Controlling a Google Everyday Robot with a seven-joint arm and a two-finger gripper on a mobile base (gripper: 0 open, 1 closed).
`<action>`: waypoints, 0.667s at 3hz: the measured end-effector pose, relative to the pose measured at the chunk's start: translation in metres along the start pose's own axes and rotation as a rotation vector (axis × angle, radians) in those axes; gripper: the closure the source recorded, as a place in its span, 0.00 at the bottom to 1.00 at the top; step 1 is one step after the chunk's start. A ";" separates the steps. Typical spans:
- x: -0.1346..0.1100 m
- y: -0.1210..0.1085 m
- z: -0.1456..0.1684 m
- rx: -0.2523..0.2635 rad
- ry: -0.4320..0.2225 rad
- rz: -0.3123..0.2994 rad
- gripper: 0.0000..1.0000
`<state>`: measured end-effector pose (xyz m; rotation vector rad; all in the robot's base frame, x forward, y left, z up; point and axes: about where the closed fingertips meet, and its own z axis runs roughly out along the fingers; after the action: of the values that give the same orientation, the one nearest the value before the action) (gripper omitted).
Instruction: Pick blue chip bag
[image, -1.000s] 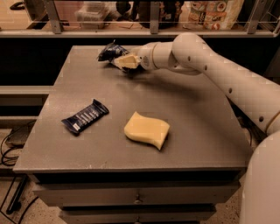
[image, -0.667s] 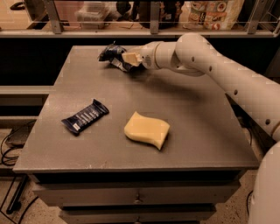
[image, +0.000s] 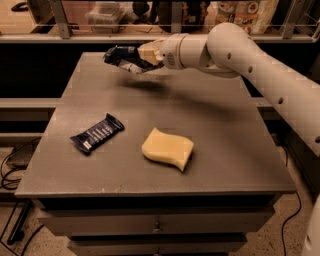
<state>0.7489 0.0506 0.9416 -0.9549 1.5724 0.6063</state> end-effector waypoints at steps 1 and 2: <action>-0.065 0.014 -0.027 -0.003 -0.057 -0.108 1.00; -0.156 0.028 -0.073 -0.027 -0.145 -0.263 1.00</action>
Offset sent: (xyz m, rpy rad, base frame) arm -0.0957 -0.0188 0.2613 -0.0370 -0.4526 0.1708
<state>0.6896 0.0456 1.1057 -1.0921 1.2876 0.5006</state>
